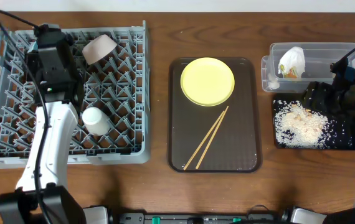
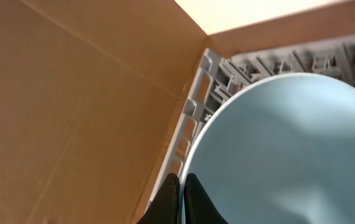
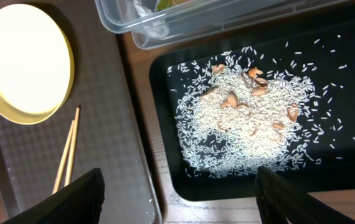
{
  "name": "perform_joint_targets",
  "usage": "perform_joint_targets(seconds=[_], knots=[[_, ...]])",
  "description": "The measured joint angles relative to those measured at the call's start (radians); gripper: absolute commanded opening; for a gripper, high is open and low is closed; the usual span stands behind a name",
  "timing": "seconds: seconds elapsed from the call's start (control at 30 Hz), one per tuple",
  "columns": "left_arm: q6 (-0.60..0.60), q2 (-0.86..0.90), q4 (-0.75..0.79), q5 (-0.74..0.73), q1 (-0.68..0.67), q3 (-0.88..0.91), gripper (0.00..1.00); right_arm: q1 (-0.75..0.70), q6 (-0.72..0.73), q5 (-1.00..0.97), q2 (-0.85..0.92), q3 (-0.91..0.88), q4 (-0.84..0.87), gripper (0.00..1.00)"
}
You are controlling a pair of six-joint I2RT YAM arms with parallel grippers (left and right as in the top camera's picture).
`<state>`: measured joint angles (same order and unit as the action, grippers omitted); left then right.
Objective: Sort waste into correct bins and load items into the dishwasher rack
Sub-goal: 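Lift the light blue bowl and carry it left over the rack, then lower the light blue bowl into the rack beside the white cup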
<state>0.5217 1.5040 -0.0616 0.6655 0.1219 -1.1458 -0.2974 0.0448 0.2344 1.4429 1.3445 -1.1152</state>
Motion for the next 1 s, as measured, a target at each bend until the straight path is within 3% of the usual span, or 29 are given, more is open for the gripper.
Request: perform_joint_targets(seconds=[1.0], knots=[[0.192,0.151,0.037,0.045,-0.08,0.005,0.06,0.0,0.0,0.0,0.0,0.0,-0.002,0.75]])
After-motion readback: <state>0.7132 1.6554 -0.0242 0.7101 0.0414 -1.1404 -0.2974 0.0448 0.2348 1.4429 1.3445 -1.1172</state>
